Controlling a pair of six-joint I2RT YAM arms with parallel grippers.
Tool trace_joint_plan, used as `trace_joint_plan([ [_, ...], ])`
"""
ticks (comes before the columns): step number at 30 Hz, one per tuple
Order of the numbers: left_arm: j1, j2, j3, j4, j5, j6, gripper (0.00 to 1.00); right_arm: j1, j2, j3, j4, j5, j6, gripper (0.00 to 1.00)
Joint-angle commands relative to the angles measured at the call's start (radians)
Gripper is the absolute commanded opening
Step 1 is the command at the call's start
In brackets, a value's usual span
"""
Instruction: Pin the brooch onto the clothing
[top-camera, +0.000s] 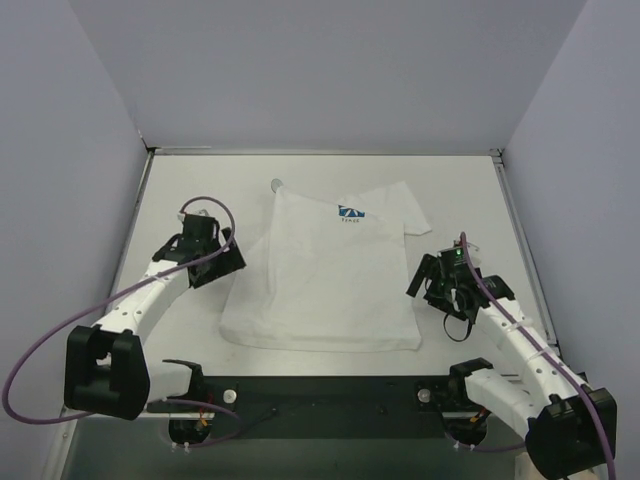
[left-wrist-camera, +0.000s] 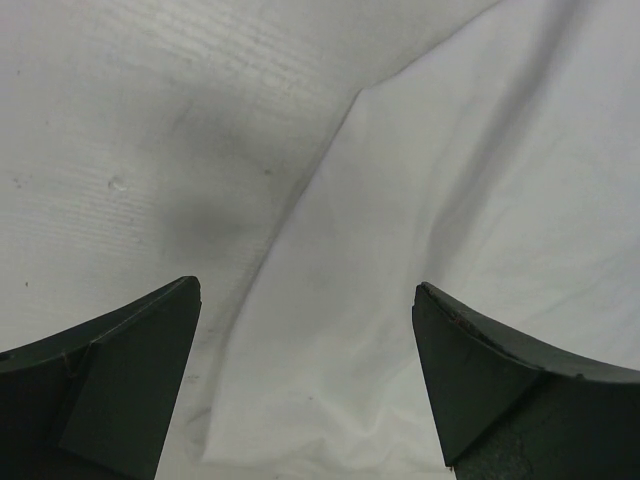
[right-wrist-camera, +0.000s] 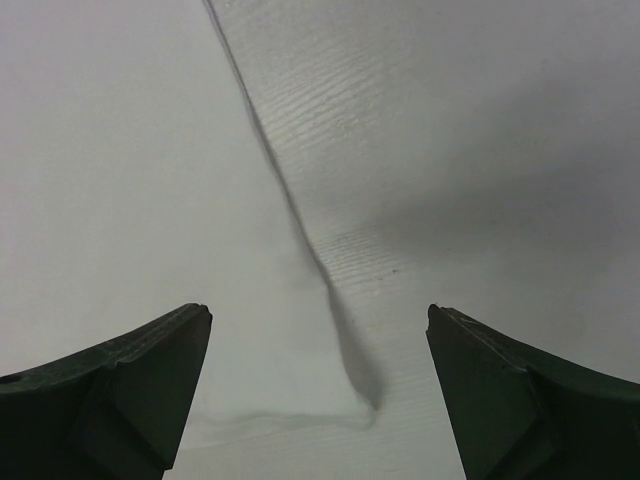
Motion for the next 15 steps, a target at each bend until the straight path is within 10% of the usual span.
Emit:
trace_joint_plan([
  [1, 0.007, -0.009, -0.038, -0.123, -0.075, -0.052, 0.97, -0.006, 0.003, -0.03, -0.067, -0.023, 0.029, 0.95],
  [15, -0.015, -0.066, -0.115, -0.308, -0.036, -0.191, 0.97, -0.005, 0.064, -0.09, -0.121, -0.201, 0.079, 0.81],
])
